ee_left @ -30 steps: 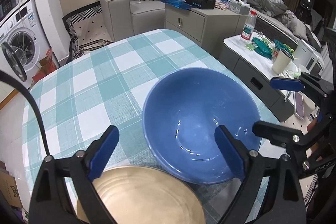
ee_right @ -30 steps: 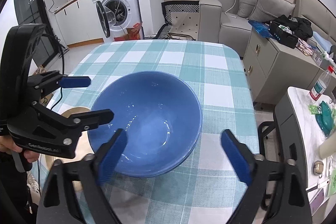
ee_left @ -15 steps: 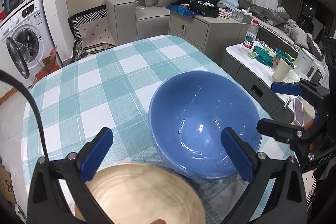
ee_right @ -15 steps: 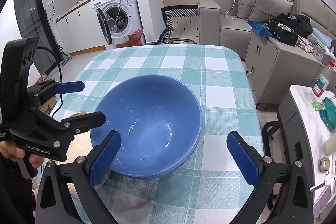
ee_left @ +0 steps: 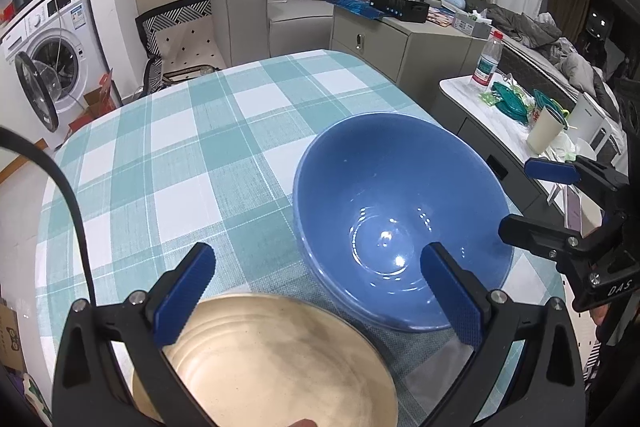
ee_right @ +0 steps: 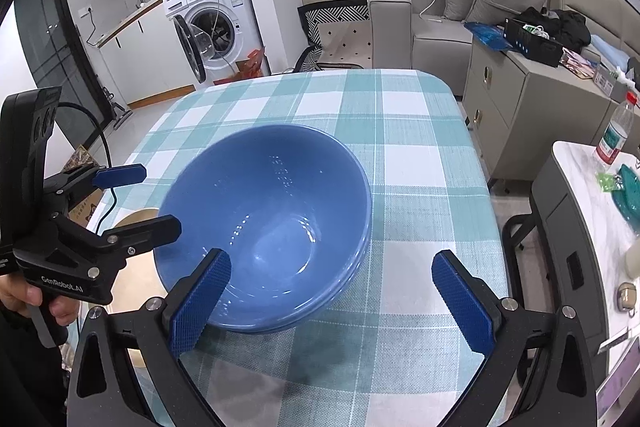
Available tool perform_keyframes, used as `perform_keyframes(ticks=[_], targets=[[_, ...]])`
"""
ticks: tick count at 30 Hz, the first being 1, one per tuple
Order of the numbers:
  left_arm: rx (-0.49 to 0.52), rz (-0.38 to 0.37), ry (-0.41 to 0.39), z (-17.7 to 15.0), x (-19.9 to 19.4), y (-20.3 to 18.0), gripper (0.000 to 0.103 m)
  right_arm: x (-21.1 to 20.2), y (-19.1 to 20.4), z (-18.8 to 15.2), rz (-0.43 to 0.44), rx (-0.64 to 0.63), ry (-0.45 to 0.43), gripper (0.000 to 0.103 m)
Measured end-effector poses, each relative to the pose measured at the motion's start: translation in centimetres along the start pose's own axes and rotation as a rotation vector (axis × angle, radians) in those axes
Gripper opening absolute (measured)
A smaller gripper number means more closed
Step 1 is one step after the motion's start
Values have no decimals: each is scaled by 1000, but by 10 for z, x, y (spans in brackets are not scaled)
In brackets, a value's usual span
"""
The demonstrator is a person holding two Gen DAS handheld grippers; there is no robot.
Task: Organize plates and bowls
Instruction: 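Pull both open grippers back from the bowl stack, then close both grippers on the rim of the blue bowl stack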
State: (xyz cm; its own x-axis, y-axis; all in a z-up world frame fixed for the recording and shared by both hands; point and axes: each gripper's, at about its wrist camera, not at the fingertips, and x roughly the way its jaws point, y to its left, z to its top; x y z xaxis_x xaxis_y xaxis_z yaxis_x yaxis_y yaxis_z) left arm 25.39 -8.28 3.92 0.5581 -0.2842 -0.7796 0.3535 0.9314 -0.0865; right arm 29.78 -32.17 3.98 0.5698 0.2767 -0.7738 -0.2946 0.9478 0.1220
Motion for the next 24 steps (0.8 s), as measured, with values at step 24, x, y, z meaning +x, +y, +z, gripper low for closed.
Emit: perform_keyframes(ticks=[24], targets=[[-18, -28, 47, -2, 26, 3, 95, 37, -16, -4, 80, 84, 97, 85]])
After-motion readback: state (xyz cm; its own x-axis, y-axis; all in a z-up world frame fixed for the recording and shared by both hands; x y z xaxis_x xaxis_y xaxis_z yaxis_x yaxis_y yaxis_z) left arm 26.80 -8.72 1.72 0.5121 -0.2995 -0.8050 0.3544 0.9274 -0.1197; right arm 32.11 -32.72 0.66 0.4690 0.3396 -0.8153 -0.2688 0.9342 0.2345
